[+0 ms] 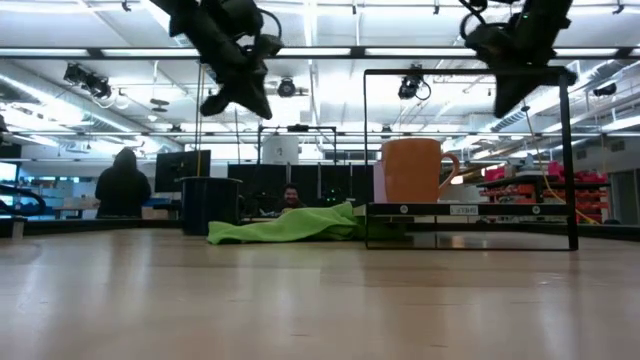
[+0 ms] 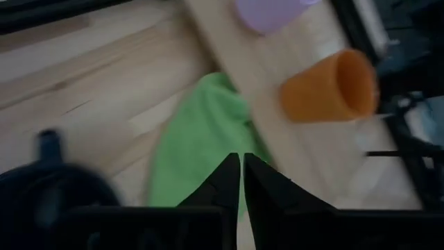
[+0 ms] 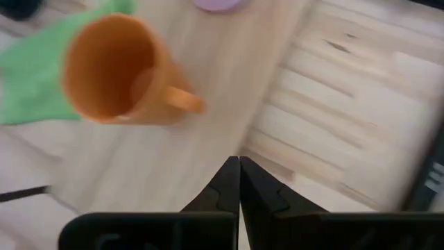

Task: Stack small to large cups/mugs on shelf
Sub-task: Put the blue mug on the shelf

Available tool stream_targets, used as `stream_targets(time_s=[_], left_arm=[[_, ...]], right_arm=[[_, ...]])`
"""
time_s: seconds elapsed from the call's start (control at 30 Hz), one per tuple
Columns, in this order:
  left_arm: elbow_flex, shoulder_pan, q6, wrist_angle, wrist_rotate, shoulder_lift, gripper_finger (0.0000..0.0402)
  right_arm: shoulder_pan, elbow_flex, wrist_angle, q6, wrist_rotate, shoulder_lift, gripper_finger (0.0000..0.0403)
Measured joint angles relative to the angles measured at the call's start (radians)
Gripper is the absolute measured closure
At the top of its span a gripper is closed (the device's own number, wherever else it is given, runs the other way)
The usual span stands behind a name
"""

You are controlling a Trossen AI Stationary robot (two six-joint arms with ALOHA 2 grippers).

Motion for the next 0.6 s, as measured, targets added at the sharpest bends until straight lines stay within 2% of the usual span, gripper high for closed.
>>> stream_targets(time_s=[0.33,0.6], left_arm=[[-0.001,0.047,0.070,-0.227,-0.041,-0.019,0.0383],[0.000,0.083,0.096,-0.290,-0.059,-0.040,0.0367]], right_arm=[[0.116,0.000,-0.176,0.173,0.100,-0.058,0.0392],[0.235,0.001,-0.291,0.337,0.163,-0.099,0.0392]])
